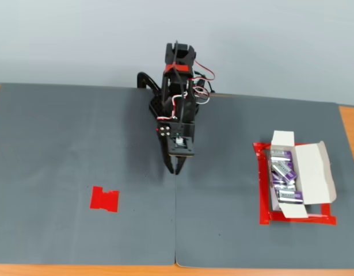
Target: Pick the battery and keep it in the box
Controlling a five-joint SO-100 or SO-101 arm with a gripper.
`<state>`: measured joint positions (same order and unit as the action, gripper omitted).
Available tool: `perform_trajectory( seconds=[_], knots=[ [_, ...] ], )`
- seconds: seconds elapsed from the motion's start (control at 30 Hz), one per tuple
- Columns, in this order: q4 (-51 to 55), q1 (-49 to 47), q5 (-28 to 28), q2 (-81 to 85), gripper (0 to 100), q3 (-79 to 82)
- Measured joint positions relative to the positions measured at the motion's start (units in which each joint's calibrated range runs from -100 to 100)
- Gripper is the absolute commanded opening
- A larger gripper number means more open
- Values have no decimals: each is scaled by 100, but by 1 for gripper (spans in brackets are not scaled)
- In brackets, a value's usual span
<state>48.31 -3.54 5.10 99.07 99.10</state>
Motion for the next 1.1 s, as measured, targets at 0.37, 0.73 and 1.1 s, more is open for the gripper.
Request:
perform_trajectory(
  seconds=[0.37, 0.73, 1.1],
  knots=[
    [1310, -37, -234, 8, 2, -117],
    [2628, -15, -498, 59, 2, -269],
    [2645, -29, -508, 59, 2, -269]
  ],
)
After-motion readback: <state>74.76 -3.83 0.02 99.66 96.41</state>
